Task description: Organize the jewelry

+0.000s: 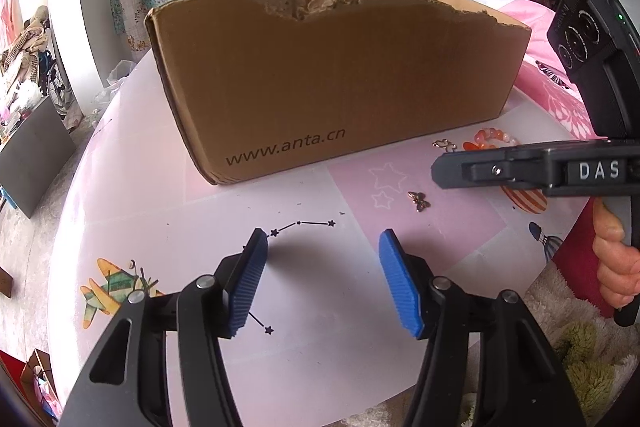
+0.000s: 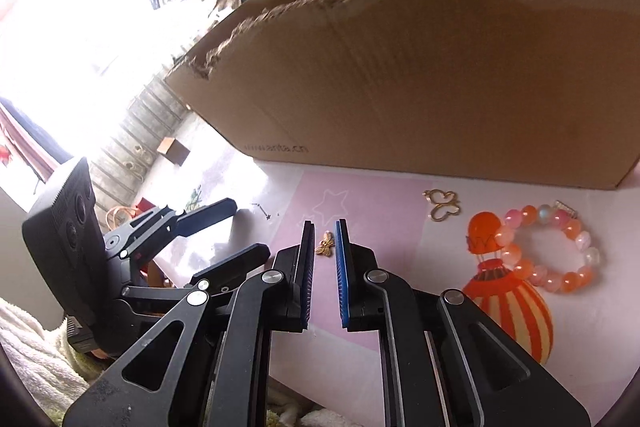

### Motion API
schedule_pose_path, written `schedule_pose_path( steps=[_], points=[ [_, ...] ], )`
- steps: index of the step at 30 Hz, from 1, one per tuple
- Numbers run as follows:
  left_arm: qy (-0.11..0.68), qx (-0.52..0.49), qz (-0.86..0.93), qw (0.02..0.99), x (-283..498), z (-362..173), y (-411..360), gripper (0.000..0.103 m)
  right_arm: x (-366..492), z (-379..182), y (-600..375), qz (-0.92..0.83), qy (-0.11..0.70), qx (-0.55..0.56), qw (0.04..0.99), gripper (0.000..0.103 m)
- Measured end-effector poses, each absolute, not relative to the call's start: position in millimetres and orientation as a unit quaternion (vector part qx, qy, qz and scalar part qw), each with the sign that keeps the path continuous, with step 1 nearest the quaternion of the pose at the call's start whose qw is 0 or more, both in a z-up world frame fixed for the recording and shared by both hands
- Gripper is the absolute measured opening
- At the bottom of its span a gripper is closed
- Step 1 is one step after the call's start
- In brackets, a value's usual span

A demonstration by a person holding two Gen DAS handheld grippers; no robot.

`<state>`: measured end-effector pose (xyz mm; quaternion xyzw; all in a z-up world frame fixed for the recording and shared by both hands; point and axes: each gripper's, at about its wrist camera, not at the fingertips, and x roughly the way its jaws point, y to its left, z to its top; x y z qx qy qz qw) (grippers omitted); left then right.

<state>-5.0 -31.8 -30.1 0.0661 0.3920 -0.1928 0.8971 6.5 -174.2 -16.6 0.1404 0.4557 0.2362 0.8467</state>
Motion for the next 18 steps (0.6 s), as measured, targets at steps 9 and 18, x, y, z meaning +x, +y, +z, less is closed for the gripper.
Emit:
schedule_pose_path(
  steps=[9,18],
  points=[
    [0.376,0.057,-0.27,0.885,-8,-25,-56,0.053,-7,-33,-196,0.21,0.461,0.178,0.844,0.011],
    [0.373,0.078,-0.295,0.876,3,-28,-78,0.029,-10,-37,-208,0.202,0.456,0.195,0.844,0.011]
  ],
)
